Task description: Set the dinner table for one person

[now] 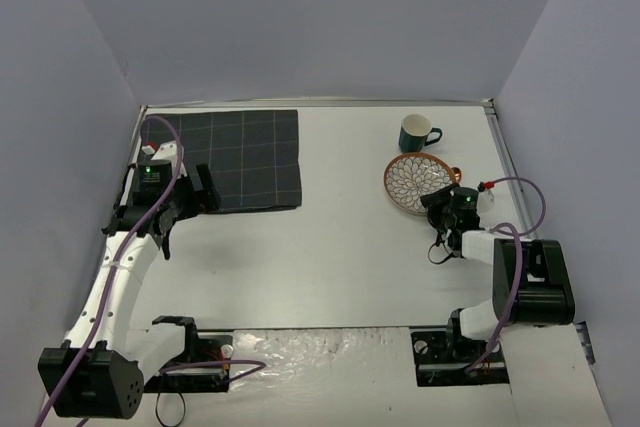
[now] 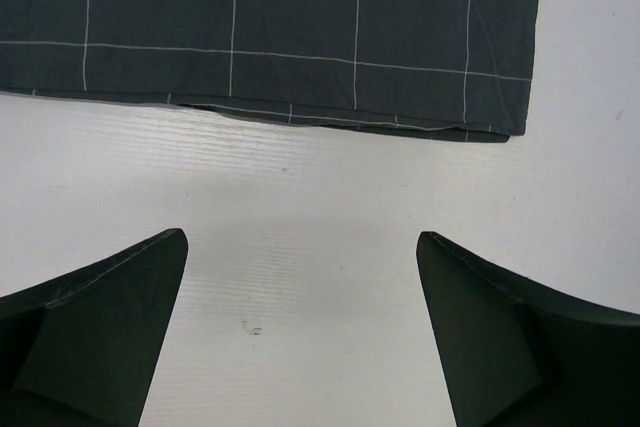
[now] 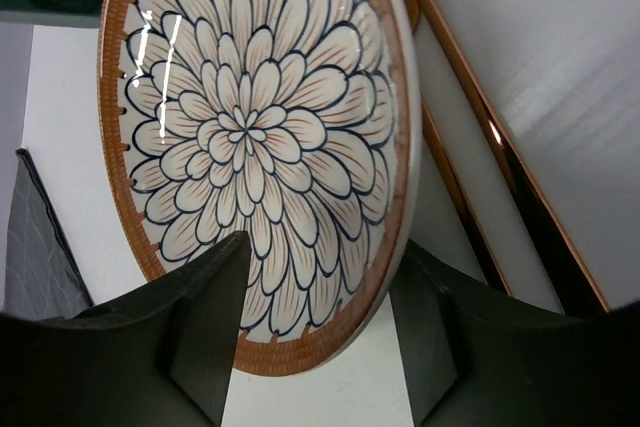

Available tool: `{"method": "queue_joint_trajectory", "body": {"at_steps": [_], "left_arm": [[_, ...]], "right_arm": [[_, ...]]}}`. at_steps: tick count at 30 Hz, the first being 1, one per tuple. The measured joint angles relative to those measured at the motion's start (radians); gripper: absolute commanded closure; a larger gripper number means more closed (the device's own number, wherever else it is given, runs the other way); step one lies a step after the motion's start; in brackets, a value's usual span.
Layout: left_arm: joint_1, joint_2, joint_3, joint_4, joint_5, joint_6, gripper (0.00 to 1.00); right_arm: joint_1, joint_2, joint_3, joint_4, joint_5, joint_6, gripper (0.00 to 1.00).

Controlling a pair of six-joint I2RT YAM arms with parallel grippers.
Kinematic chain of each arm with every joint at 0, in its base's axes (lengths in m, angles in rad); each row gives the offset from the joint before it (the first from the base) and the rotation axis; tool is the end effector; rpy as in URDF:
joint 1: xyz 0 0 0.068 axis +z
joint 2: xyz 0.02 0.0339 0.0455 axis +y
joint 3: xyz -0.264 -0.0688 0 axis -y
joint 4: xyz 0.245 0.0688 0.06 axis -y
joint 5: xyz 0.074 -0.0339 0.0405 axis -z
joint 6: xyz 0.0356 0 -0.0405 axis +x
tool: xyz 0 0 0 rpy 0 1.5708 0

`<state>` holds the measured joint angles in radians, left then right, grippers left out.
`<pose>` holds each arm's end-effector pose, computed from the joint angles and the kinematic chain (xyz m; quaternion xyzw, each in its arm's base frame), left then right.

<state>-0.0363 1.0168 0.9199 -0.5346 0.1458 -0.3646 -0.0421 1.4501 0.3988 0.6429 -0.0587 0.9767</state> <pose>0.2186 -0.0131 0.3095 -0.1128 0.8828 -0.1535 0.4294 0.2623 -0.0090 0.1492 0.3933 0.7372 0.2691 0.4789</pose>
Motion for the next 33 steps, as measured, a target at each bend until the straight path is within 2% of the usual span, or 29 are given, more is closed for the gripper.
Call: {"method": "queue_joint_trajectory", "body": {"at_steps": [4,10,12,17,23,28,33], "left_arm": [[0.001,0.000,0.000,0.000,0.010,-0.004,0.03],[0.001,0.000,0.000,0.000,0.014,-0.006,0.03],[0.001,0.000,0.000,0.000,0.012,-0.006,0.03],[0.001,-0.004,-0.006,0.009,0.015,-0.015,0.03],[-0.027,-0.010,-0.027,0.043,0.074,-0.067,0.03],[-0.171,-0.007,-0.032,0.105,0.114,-0.153,0.03],[-0.323,0.039,-0.031,0.203,0.132,-0.253,0.03]], "right_arm": [[-0.009,0.016,-0.022,0.051,0.013,0.034,0.61],[-0.018,0.037,-0.038,0.079,0.033,0.066,0.92],[-0.019,0.038,-0.042,0.074,0.036,0.076,1.00],[-0.028,0.025,-0.049,0.083,0.003,0.105,1.00],[-0.026,-0.062,-0.075,-0.007,-0.076,0.068,1.00],[0.027,-0.181,-0.076,-0.144,-0.158,-0.043,1.00],[0.098,-0.209,-0.050,-0.202,-0.283,-0.118,1.00]]}}
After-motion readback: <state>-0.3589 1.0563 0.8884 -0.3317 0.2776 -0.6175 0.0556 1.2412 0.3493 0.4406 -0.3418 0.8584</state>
